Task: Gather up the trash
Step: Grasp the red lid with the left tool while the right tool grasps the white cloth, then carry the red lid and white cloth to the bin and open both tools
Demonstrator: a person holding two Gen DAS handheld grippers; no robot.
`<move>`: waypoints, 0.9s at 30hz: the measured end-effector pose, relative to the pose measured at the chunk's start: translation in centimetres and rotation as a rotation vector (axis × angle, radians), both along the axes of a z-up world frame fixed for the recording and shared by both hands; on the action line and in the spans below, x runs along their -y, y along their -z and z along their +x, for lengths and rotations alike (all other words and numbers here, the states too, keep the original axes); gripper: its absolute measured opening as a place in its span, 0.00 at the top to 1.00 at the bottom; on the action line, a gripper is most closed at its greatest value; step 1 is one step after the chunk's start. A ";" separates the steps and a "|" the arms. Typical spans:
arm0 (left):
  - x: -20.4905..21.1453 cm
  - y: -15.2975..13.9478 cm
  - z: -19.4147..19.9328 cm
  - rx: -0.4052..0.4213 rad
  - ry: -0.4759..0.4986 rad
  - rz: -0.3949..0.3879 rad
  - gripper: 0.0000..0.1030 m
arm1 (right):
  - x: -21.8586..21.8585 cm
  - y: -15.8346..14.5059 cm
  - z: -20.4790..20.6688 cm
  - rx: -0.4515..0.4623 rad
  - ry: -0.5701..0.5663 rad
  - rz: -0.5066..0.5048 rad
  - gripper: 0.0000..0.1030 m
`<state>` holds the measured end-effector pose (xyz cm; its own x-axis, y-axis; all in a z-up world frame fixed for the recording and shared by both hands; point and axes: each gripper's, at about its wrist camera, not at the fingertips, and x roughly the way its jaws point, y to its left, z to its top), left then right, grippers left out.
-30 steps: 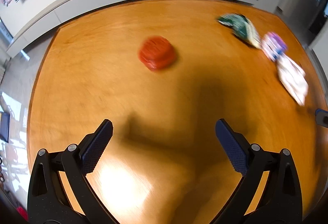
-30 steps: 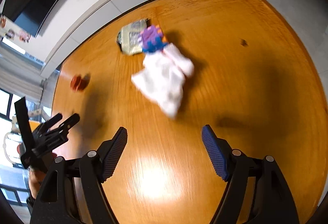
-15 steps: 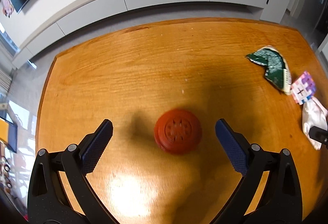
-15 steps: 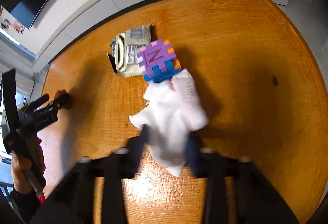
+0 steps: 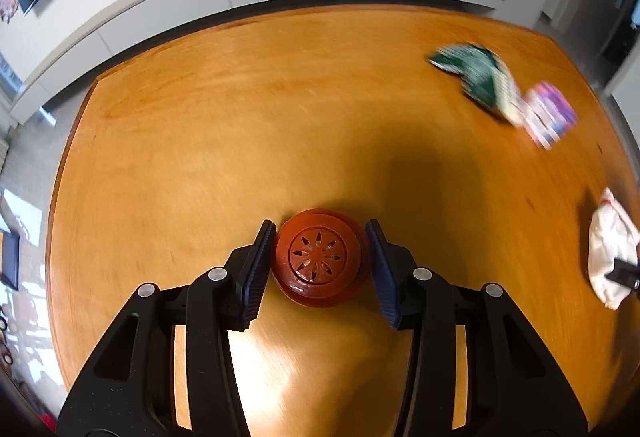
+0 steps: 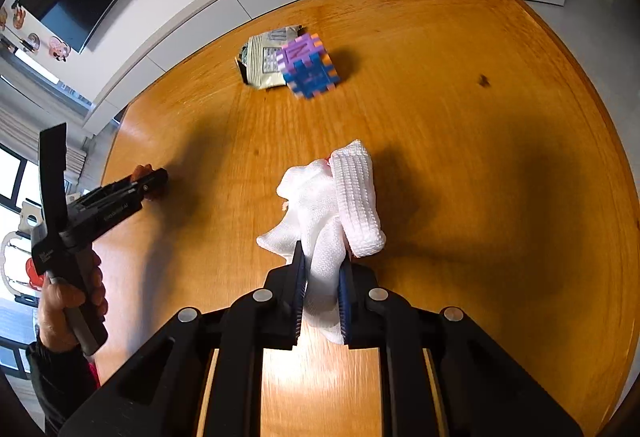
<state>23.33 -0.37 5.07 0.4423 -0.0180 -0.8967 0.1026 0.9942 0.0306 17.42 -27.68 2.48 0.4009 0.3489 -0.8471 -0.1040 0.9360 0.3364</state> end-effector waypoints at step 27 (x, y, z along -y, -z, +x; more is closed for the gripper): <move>29.4 -4.9 -32.3 0.098 0.662 -0.155 0.56 | 22.5 -1.0 -34.3 0.173 0.393 0.080 0.85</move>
<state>-8.94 -29.73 10.00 0.3729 -0.4376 -0.8182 0.6942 0.7167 -0.0669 -16.91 -50.14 3.52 0.6497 0.2037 -0.7324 0.1937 0.8872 0.4187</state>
